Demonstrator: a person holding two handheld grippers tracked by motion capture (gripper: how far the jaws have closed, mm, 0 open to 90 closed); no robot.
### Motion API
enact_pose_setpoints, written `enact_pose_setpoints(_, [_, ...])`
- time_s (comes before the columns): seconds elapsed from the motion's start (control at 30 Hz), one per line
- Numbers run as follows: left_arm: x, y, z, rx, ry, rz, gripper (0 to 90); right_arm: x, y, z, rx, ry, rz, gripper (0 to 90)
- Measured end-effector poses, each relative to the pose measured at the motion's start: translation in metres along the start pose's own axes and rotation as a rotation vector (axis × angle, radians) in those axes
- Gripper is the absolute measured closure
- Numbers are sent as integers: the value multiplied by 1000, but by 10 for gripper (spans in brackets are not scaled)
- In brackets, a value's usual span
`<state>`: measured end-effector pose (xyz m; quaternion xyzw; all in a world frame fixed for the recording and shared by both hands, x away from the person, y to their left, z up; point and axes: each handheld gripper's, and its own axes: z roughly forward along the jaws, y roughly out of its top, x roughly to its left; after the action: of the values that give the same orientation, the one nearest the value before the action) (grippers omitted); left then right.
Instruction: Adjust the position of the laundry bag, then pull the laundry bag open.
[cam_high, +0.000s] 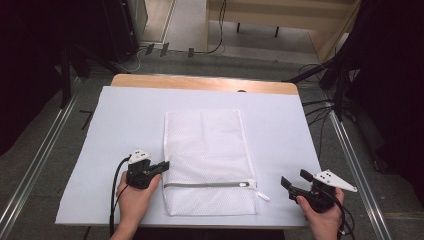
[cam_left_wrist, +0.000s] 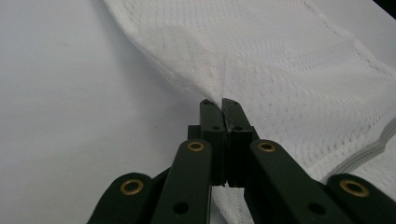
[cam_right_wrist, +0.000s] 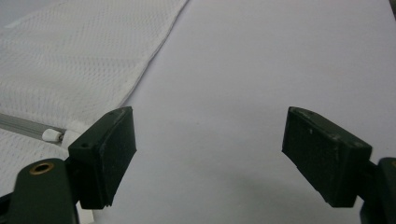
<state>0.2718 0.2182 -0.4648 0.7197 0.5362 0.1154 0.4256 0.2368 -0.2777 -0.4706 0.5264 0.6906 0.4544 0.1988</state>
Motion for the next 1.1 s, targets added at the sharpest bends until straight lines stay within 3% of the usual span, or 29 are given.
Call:
enact_pose_setpoints(0.03, [5,-3,-2,-20,-14,-18,900,2,0,0,-5,-8,-5,199])
enact_pose_setpoints(0.13, [7,-3,0,-11,-9,-17,899,5,1,-2,-27,-22,-8,227])
enact_pose_setpoints(0.27, [10,4,2,-20,-6,-14,899,15,2,-1,-45,15,-5,273])
enact_pose_setpoints(0.33, [11,5,2,-25,-8,-21,879,22,3,-1,-49,43,-14,384])
enact_pose_setpoints(0.37, [12,5,1,-26,3,-19,813,25,3,-2,-59,71,-11,453])
enact_pose_setpoints(0.4, [12,5,1,-26,3,-19,722,25,3,-2,-59,71,-11,453])
enact_pose_setpoints(0.43, [13,5,-1,-36,33,-21,630,29,4,-5,-80,124,19,532])
enact_pose_setpoints(0.47, [13,5,-1,-36,33,-21,561,29,4,-5,-80,124,19,532])
enact_pose_setpoints(0.5, [12,5,-6,-63,87,-8,503,34,6,-8,-85,175,35,549])
enact_pose_setpoints(0.53, [12,5,-6,-63,87,-8,462,37,6,-9,-75,183,35,548])
enact_pose_setpoints(0.57, [10,6,-13,-92,108,4,448,41,5,-8,-65,175,31,539])
enact_pose_setpoints(0.63, [7,7,-19,-118,111,6,422,49,3,-6,-30,107,19,482])
enact_pose_setpoints(0.67, [7,7,-19,-118,111,6,419,49,3,-6,-30,107,19,482])
enact_pose_setpoints(0.7, [1,7,-24,-137,103,14,418,57,1,-4,1,40,2,505])
enact_pose_setpoints(0.73, [1,7,-24,-137,103,14,417,57,1,-4,1,40,2,505])
enact_pose_setpoints(0.77, [-5,8,-26,-139,89,26,417,64,1,-3,18,7,-11,573])
enact_pose_setpoints(0.83, [-10,8,-27,-139,78,39,416,68,2,-3,29,7,-16,608])
enact_pose_setpoints(0.9, [-20,7,-26,-126,56,54,409,72,2,0,48,64,-17,626])
enact_pose_setpoints(0.97, [-25,7,-25,-117,45,56,394,72,1,3,53,86,-11,609])
enact_pose_setpoints(1.07, [-35,7,-21,-111,11,78,392,75,-9,12,8,78,-27,572])
enact_pose_setpoints(1.1, [-41,6,-18,-103,-1,96,394,76,-11,15,33,78,-33,571])
